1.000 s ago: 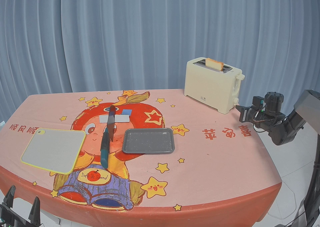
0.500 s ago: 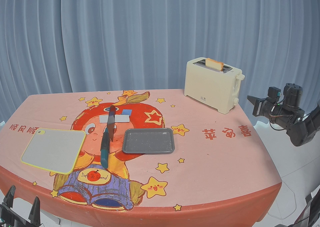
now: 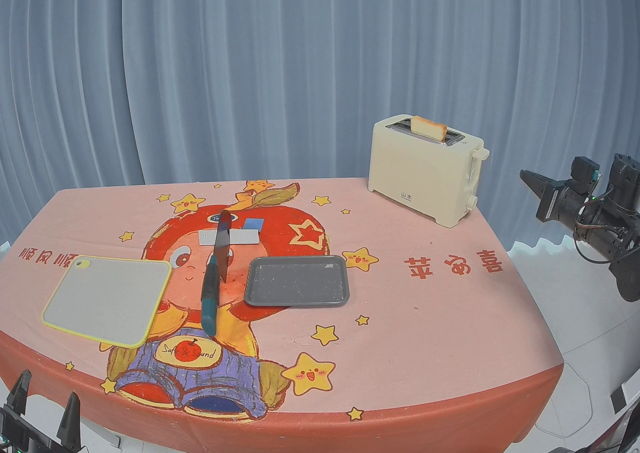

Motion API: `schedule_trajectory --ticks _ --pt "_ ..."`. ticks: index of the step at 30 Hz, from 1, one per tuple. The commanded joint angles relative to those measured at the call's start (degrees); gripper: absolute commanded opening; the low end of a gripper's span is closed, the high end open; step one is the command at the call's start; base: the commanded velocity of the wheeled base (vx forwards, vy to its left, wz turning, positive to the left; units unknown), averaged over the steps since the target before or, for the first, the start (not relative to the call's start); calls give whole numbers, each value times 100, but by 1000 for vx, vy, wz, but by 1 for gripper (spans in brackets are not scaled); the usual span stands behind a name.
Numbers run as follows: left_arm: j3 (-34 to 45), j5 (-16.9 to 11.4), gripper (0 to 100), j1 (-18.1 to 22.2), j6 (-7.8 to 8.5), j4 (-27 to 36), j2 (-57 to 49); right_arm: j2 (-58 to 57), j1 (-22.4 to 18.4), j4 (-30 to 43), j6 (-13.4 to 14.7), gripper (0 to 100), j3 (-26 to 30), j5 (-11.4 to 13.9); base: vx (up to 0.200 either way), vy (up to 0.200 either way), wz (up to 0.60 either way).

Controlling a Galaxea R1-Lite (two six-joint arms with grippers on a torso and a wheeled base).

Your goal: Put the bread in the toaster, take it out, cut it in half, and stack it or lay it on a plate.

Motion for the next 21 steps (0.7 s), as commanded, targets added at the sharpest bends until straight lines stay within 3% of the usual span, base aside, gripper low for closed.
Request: schedule_trajectory --ticks 1,10,21 --pt "101 2 100 2 -4 6 -93 -246 -9 -2 -1 100 -6 3 0 0 0" --pt "101 2 100 2 -4 6 -93 -290 -36 24 17 100 -226 3 0 0 0" --pt "101 2 100 2 -4 -3 -93 -563 -62 1738 17 100 -1290 30 0 0 0"
